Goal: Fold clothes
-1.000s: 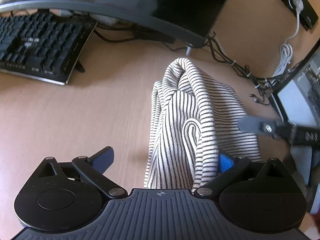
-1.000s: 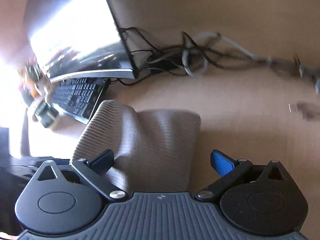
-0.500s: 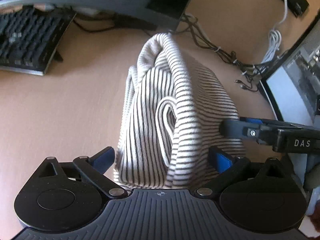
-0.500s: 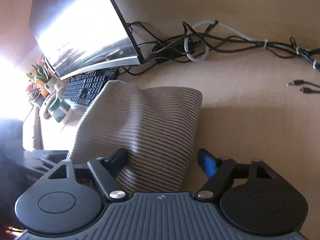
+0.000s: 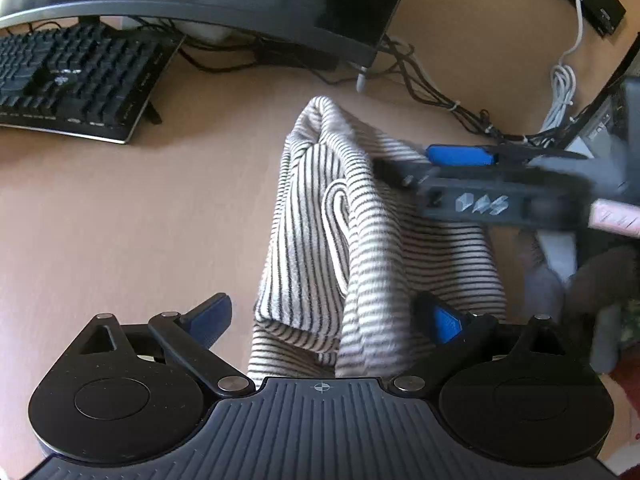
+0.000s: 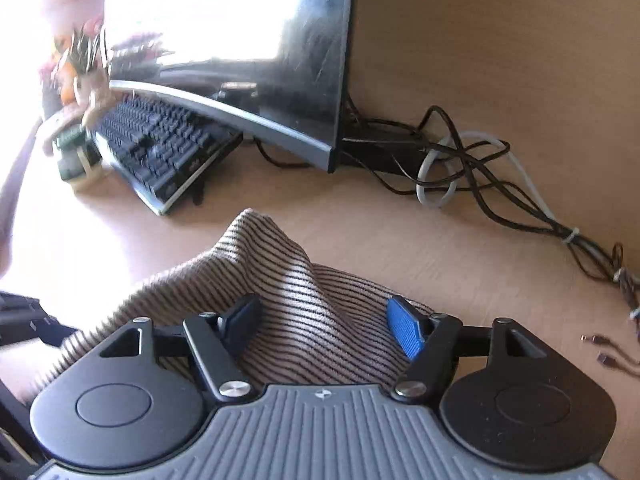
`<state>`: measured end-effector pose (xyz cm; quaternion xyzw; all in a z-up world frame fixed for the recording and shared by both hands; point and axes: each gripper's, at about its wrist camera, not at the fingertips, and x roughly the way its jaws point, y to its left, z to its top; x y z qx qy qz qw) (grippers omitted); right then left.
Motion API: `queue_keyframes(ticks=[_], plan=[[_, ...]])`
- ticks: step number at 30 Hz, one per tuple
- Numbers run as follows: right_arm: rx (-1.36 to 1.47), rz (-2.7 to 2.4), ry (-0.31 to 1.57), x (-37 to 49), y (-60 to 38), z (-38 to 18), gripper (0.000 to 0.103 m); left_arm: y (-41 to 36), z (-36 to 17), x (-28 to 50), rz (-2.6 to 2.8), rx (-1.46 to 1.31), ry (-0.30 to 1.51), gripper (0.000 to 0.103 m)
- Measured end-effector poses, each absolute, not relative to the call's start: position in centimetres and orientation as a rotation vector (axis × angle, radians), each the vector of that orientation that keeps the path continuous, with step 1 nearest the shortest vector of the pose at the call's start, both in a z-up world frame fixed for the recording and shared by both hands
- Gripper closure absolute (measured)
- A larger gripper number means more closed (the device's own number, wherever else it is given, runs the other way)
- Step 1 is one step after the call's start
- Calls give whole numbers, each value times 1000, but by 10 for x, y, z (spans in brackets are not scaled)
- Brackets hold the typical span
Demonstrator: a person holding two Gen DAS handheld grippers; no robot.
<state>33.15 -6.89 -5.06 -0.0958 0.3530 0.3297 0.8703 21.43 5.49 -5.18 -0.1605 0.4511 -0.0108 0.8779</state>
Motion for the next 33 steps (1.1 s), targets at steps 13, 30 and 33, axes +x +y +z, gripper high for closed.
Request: queue_keyframes(ticks=[13, 30, 33], plan=[[249, 634, 884, 313, -160, -53, 8, 51, -32, 230, -158, -201, 895, 3], [209, 928, 1039, 339, -70, -83, 14, 82, -66, 206, -127, -479, 879, 2], [150, 992, 1023, 344, -41, -79, 14, 109, -66, 195, -33, -550, 841, 4]])
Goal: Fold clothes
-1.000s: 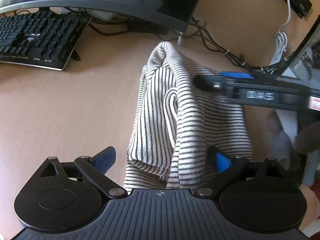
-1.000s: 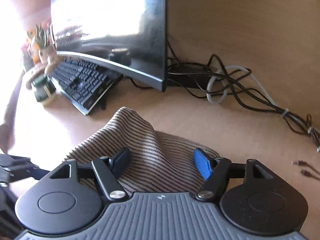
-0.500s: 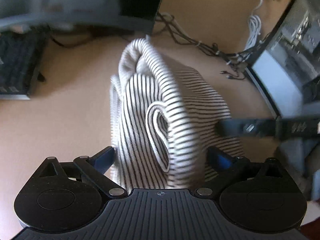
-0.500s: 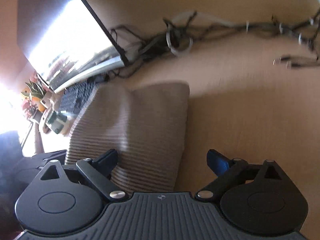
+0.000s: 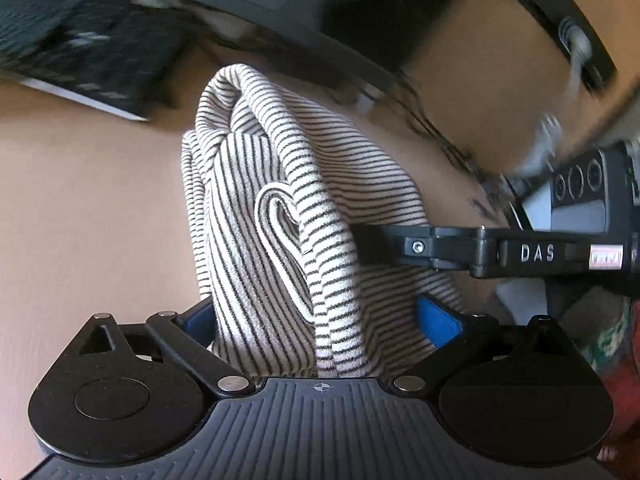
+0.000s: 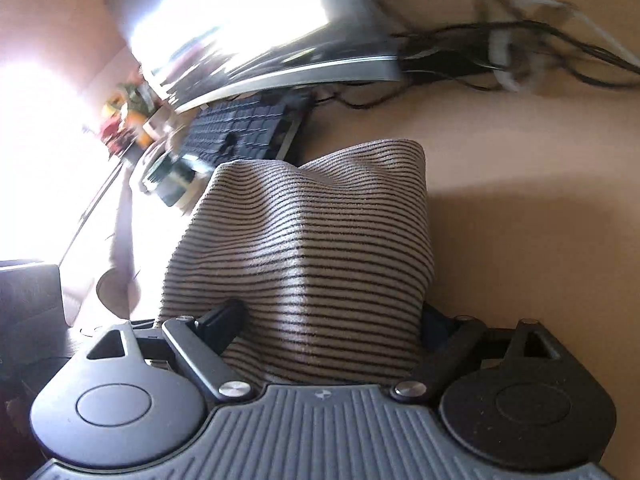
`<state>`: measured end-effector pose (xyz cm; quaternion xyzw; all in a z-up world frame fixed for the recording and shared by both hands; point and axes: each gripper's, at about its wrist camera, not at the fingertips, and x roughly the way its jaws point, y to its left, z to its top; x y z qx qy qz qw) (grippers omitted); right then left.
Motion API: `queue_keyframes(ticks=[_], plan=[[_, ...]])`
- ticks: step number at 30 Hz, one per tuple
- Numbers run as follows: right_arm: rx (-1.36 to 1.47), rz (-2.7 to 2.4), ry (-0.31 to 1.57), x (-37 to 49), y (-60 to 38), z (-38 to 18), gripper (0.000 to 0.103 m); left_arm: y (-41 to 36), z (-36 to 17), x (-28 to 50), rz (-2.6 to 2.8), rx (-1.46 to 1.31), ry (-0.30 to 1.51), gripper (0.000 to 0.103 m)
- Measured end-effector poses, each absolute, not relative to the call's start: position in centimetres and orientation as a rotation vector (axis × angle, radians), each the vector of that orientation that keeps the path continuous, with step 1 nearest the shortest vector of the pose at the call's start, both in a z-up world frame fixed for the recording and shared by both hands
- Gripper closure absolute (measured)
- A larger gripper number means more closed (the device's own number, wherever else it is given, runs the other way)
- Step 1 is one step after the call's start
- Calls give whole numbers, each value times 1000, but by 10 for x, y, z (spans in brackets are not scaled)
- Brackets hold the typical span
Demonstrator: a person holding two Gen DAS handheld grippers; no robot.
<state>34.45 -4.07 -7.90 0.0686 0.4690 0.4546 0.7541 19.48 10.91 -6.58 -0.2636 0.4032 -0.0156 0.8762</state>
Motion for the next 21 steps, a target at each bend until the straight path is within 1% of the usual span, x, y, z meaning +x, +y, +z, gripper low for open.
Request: queue_keyframes(ticks=[8, 12, 21], plan=[[3, 1114, 969, 363, 28, -67, 13, 158, -71, 191, 45, -702, 776, 4], [4, 1102, 976, 371, 29, -68, 10, 160, -73, 200, 34, -702, 776, 4], [28, 1065, 966, 365, 5, -69, 9, 151, -74, 195, -11, -750, 794, 4]])
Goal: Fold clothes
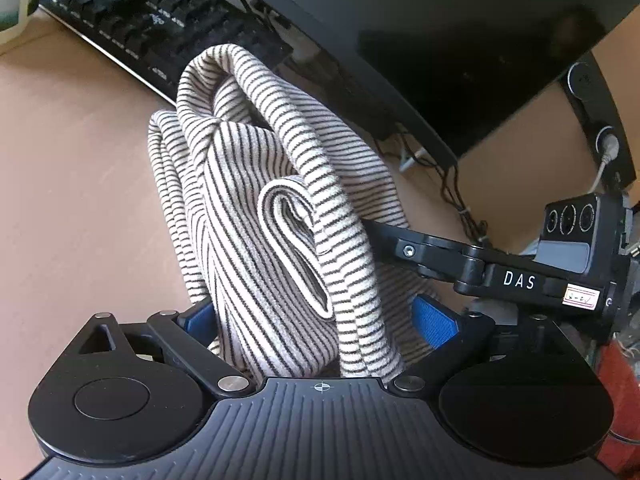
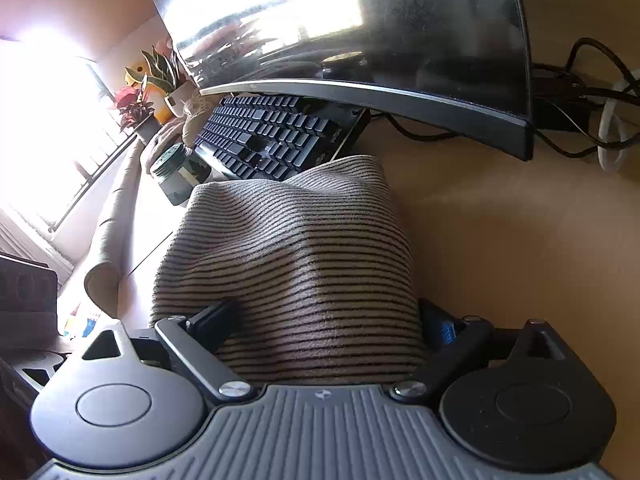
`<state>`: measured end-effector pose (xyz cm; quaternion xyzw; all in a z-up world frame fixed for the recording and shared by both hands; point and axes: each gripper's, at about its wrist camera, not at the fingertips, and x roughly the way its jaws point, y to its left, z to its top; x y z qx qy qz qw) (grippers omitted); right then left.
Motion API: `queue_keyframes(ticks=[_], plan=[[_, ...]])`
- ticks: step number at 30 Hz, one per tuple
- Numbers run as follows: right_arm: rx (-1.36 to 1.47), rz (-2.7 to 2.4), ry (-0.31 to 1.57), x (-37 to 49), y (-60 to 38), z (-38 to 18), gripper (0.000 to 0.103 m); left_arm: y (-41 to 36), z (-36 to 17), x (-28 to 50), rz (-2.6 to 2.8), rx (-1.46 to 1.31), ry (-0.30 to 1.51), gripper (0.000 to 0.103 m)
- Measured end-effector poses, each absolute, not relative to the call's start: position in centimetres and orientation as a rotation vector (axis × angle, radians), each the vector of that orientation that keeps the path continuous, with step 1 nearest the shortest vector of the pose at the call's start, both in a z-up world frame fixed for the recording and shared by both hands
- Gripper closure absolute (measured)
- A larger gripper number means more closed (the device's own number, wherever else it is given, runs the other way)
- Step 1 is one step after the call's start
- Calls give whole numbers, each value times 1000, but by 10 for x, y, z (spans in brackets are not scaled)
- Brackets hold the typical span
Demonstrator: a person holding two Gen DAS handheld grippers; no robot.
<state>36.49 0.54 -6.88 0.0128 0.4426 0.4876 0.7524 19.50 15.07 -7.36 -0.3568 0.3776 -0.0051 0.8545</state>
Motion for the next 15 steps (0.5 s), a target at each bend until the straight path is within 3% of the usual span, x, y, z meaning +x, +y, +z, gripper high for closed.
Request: queue_keyframes(ticks=[15], plan=[[8, 1072, 963, 354, 11, -67, 7, 158, -59, 192, 10, -673, 837, 4]])
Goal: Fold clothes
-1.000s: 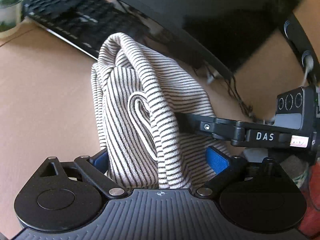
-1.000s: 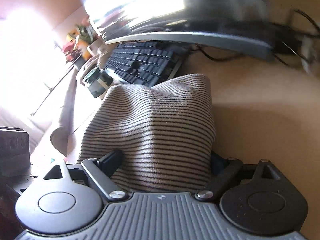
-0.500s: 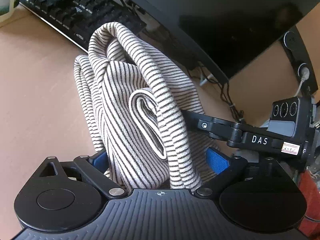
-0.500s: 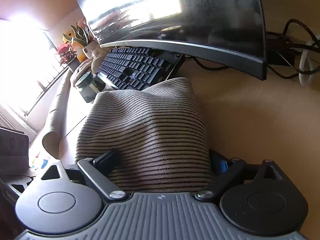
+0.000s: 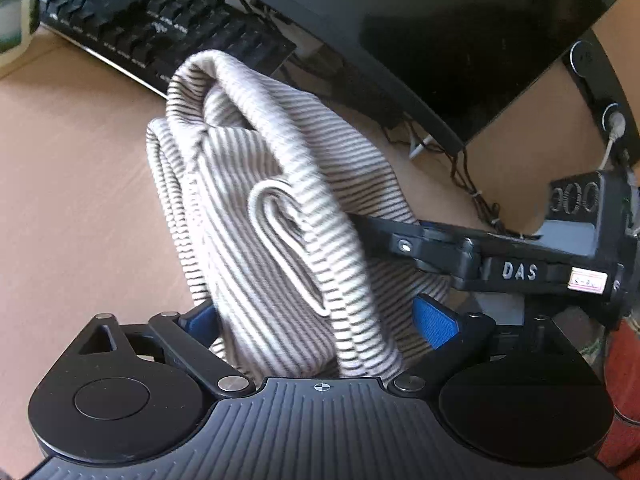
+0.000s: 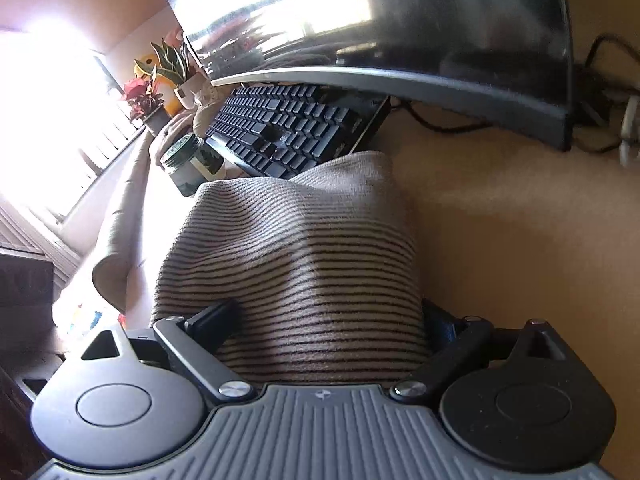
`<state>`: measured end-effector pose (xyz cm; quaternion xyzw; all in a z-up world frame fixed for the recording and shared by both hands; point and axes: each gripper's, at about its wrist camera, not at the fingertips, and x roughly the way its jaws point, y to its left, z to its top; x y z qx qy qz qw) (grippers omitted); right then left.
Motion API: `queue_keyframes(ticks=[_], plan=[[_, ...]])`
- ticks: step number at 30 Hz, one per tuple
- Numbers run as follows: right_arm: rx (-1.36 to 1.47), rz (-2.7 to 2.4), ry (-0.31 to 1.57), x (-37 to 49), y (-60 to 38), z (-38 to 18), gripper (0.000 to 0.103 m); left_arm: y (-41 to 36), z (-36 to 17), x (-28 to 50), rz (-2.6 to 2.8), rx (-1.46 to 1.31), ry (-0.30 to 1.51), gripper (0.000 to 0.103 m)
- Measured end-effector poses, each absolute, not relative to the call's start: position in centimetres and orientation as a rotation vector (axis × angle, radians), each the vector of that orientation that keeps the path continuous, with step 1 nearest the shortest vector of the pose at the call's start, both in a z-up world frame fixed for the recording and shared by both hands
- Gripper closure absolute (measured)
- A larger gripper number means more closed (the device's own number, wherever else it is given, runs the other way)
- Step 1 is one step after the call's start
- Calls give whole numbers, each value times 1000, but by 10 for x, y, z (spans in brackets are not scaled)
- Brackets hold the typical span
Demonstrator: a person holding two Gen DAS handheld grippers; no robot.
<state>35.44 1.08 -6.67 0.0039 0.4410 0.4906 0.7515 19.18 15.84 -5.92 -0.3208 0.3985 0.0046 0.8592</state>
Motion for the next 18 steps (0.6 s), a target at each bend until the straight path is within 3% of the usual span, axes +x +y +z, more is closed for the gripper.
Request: queue_keyframes(ticks=[13, 18], plan=[[-133, 911, 817, 269, -18, -37, 6, 210, -30, 224, 52, -523, 761, 3], [-371, 831, 840, 236, 11, -67, 7, 215, -46, 233, 19, -433, 783, 1]])
